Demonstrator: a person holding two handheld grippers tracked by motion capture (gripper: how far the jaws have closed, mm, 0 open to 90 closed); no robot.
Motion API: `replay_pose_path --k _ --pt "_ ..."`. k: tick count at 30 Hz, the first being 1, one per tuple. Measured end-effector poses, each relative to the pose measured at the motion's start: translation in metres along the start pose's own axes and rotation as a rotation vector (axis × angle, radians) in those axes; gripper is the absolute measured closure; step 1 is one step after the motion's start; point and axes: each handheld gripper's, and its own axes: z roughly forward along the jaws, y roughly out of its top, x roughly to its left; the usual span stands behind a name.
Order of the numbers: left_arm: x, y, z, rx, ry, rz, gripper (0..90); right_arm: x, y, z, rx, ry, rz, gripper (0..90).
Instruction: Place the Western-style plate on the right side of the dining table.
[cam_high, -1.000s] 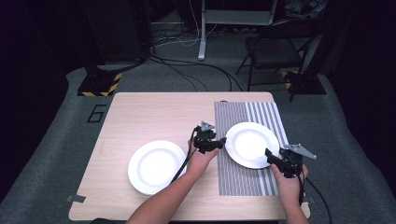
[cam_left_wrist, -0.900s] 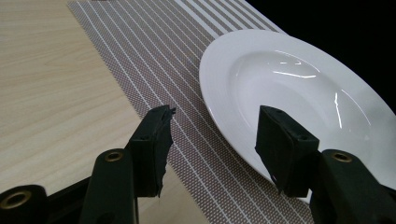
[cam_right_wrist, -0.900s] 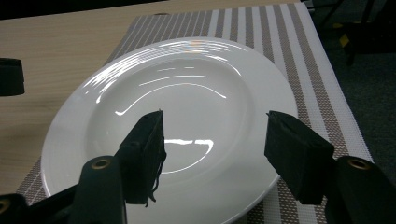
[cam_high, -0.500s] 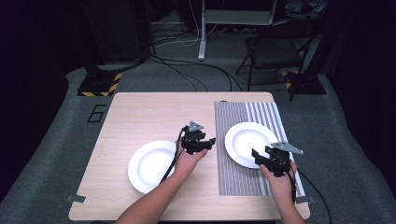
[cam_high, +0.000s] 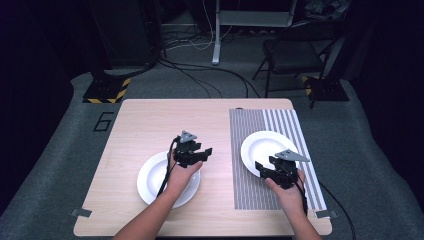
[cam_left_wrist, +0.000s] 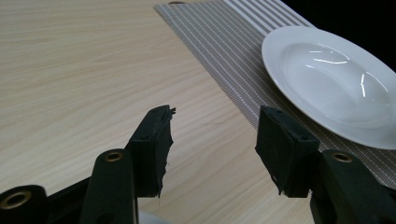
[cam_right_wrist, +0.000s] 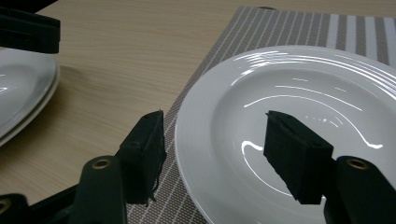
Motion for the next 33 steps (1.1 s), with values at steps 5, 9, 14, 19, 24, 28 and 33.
replay_pose_path --k 5,9,14,19,24,28,33 --pt "0.013 -0.006 -0.015 -0.001 0.024 -0.018 45.0 0.009 0.001 0.005 0.011 0.046 -0.039 37.5" --pt "0.023 -0.012 -0.028 -0.004 0.039 -0.024 45.0 0.016 0.003 0.009 0.02 0.071 -0.061 37.3" --pt "0.035 -0.02 -0.044 -0.004 0.066 -0.038 44.4 0.023 0.006 0.013 0.025 0.106 -0.075 37.0" --pt "0.046 -0.027 -0.06 -0.005 0.084 -0.05 44.0 0.032 0.01 0.018 0.043 0.145 -0.087 36.7" --pt "0.055 -0.035 -0.074 0.0 0.103 -0.063 43.4 0.042 0.011 0.018 0.054 0.152 -0.114 36.6" --pt "0.063 -0.04 -0.084 -0.013 0.113 -0.078 42.9 0.047 0.007 0.019 0.082 0.167 -0.128 36.5" --pt "0.074 -0.05 -0.094 -0.039 0.12 -0.092 42.4 0.051 0.001 0.024 0.071 0.204 -0.134 36.5"
